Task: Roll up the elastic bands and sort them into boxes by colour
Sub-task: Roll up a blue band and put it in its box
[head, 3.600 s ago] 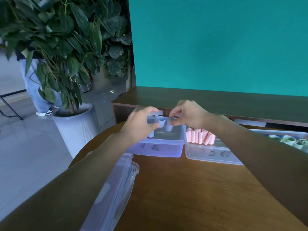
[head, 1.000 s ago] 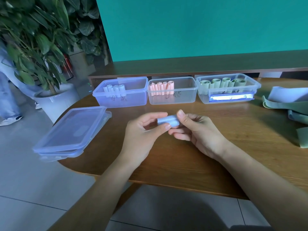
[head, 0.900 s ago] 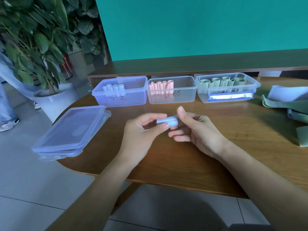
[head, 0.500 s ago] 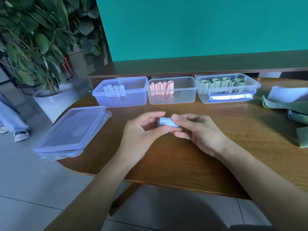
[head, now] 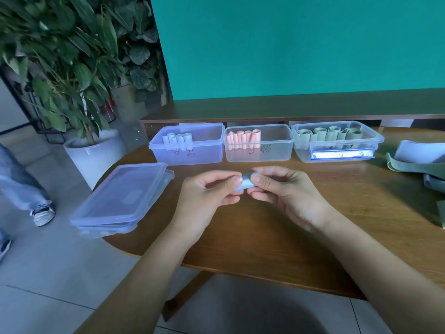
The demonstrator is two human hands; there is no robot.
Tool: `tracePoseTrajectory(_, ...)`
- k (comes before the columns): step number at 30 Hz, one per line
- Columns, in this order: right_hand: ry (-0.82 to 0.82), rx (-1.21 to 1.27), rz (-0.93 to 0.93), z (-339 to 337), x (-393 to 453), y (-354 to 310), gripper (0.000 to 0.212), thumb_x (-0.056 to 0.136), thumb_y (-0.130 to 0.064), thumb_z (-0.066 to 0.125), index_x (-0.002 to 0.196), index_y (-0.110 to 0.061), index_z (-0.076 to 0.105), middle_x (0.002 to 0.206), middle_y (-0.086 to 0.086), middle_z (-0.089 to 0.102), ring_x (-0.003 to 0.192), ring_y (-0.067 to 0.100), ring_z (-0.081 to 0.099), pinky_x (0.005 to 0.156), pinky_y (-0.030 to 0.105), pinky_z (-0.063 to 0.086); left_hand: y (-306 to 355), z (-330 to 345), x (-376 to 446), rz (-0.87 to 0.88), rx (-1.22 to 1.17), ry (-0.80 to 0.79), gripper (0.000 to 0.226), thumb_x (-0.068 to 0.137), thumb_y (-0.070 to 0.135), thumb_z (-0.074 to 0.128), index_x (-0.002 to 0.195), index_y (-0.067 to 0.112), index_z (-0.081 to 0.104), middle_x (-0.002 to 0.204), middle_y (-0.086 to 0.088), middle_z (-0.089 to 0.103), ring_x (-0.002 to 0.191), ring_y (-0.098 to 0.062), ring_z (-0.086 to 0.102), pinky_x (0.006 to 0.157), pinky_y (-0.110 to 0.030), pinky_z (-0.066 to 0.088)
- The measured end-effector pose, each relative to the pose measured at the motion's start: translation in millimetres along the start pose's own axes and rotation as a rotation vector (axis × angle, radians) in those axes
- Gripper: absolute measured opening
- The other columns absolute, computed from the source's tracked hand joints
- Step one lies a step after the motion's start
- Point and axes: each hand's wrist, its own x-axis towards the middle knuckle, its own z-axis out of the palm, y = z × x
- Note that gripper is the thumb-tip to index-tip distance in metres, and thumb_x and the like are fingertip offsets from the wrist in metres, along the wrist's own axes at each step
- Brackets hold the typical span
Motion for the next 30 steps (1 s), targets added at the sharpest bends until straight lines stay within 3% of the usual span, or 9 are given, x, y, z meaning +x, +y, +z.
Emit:
tracePoseTrajectory(6,-0.028,-0.112,-0.055,23,18,-18,0.031,0.073,-0.015,0.076,0.103,-0.006,0.074,0.090,0.013,0.077,0.078,0.019,0.074,0.071,0.024,0.061,10,-25,12,-0.003,-0.142,0.070,0.024,0.087,0.011,0.073,0.111,0.005,0.073,0.108,-0.012,0.075,0.097,-0.032,0.073,0.085,-0.037,0.060)
tracePoseTrajectory(12,-0.098,-0.180,-0.066,53,55,-37,0.035,0.069,-0.011,0.079,0.103,-0.002,0.074,0.093,0.017,0.077,0.080,0.024,0.076,0.077,0.029,0.063,24,-56,30,0.009,-0.154,0.103,0.022,0.089,0.006,0.070,0.111,0.001,0.071,0.107,-0.017,0.074,0.097,-0.034,0.073,0.086,-0.037,0.059)
tracePoseTrajectory(20,-0.103,-0.315,-0.175,109,137,-44,0.023,0.082,0.002,0.077,0.104,0.005,0.072,0.078,0.011,0.075,0.067,0.017,0.073,0.072,0.025,0.062,38,-122,86,0.066,0.155,0.220,0.024,0.090,0.012,0.073,0.113,0.005,0.072,0.106,-0.012,0.075,0.093,-0.029,0.074,0.076,-0.033,0.062)
tracePoseTrajectory(25,-0.044,-0.443,-0.225,130,194,-40,0.016,0.083,-0.002,0.080,0.098,-0.001,0.074,0.088,0.022,0.073,0.067,0.022,0.069,0.064,0.028,0.061,28,-172,128,0.124,0.415,0.359,0.049,0.072,0.048,0.080,0.116,0.028,0.070,0.112,0.001,0.073,0.103,-0.011,0.070,0.096,-0.040,0.055)
tracePoseTrajectory(28,-0.014,-0.562,-0.249,135,230,-35,0.011,0.082,-0.007,0.082,0.089,-0.013,0.076,0.095,0.024,0.075,0.073,0.022,0.068,0.058,0.025,0.058,24,-187,141,0.119,0.485,0.401,0.040,0.083,0.035,0.079,0.120,0.025,0.068,0.114,0.000,0.072,0.104,-0.007,0.067,0.100,-0.025,0.049)
tracePoseTrajectory(30,-0.007,-0.655,-0.247,139,245,-29,0.014,0.081,-0.009,0.083,0.094,-0.009,0.077,0.097,0.020,0.076,0.075,0.020,0.068,0.060,0.025,0.060,18,-197,154,0.115,0.559,0.402,0.036,0.087,0.031,0.077,0.122,0.025,0.069,0.114,0.002,0.072,0.103,-0.006,0.067,0.098,-0.019,0.047)
